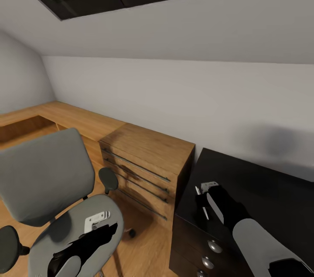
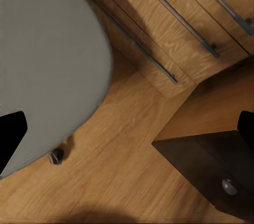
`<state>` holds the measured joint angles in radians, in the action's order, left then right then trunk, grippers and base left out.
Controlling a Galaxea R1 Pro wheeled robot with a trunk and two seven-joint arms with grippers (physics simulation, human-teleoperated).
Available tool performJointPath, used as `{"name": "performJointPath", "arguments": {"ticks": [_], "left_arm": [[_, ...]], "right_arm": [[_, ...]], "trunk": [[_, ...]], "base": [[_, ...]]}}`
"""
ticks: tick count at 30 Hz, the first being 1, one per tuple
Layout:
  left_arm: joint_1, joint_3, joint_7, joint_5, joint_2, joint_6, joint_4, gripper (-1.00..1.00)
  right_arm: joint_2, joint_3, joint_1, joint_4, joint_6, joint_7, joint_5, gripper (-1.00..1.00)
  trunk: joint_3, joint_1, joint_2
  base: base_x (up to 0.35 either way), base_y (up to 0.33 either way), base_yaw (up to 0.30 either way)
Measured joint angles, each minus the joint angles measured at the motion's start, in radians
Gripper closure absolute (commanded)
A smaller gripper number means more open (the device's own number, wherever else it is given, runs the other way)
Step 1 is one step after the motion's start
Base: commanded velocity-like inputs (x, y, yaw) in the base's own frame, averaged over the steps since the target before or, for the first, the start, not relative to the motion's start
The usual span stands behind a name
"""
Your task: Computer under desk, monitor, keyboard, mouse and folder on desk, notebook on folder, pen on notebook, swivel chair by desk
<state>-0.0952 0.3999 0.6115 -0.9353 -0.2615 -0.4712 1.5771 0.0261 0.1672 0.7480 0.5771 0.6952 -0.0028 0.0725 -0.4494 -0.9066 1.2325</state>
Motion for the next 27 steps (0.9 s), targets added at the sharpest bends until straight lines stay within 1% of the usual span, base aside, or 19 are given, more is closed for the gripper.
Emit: {"name": "performJointPath", "arguments": {"ticks": [10,12,14,16,18,19,22,25,26,27], "left_arm": [[0.000,0.000,0.000,0.000,0.000,0.001,-0.001,-1.00],[0.000,0.000,0.001,0.001,0.000,0.001,-0.001,-1.00],[0.000,0.000,0.000,0.001,0.000,0.001,-0.002,-1.00],[0.000,0.000,0.000,0.001,0.000,0.001,-0.002,-1.00],[0.000,0.000,0.001,0.003,0.001,0.001,-0.001,-1.00],[0.000,0.000,0.000,0.004,0.001,0.003,-0.002,-1.00],[0.000,0.000,0.000,0.006,0.002,0.004,-0.001,-1.00],[0.000,0.000,0.000,0.007,0.003,0.005,-0.001,-1.00],[0.000,0.000,0.001,0.007,0.003,0.005,-0.001,-1.00],[0.000,0.000,0.001,0.007,0.003,0.005,-0.001,-1.00]], "right_arm": [[0.000,-0.003,0.000,0.037,-0.003,-0.002,0.000,1.00],[0.000,-0.004,0.000,0.066,-0.002,-0.005,-0.001,1.00],[0.000,-0.006,-0.003,0.170,0.008,-0.008,-0.001,1.00],[0.000,-0.023,-0.009,0.269,0.033,-0.012,-0.001,1.00],[-0.005,-0.079,-0.044,0.391,0.076,-0.025,-0.002,1.00],[-0.007,-0.092,-0.059,0.428,0.084,-0.028,-0.001,1.00],[-0.008,-0.110,-0.078,0.490,0.095,-0.031,0.000,1.00],[-0.009,-0.115,-0.086,0.526,0.100,-0.031,0.007,1.00],[-0.009,-0.117,-0.088,0.542,0.100,-0.031,0.027,1.00],[-0.009,-0.118,-0.089,0.547,0.101,-0.032,0.036,1.00]], "trunk": [[0.031,0.038,-0.070],[0.038,0.046,-0.084],[0.044,0.053,-0.098],[0.050,0.061,-0.112],[0.056,0.069,-0.126],[0.060,0.073,-0.133],[0.069,0.085,-0.154],[0.078,0.096,-0.175],[0.082,0.100,-0.182],[0.085,0.104,-0.189]], "base": [[-0.334,0.000,0.000],[-0.341,-0.013,0.000],[-0.341,-0.054,0.000],[-0.342,-0.092,0.000],[-0.333,-0.119,0.000],[-0.252,-0.109,0.000],[-0.142,-0.063,0.000],[-0.037,-0.017,0.000],[-0.009,-0.004,0.000],[-0.006,-0.003,0.000]]}}
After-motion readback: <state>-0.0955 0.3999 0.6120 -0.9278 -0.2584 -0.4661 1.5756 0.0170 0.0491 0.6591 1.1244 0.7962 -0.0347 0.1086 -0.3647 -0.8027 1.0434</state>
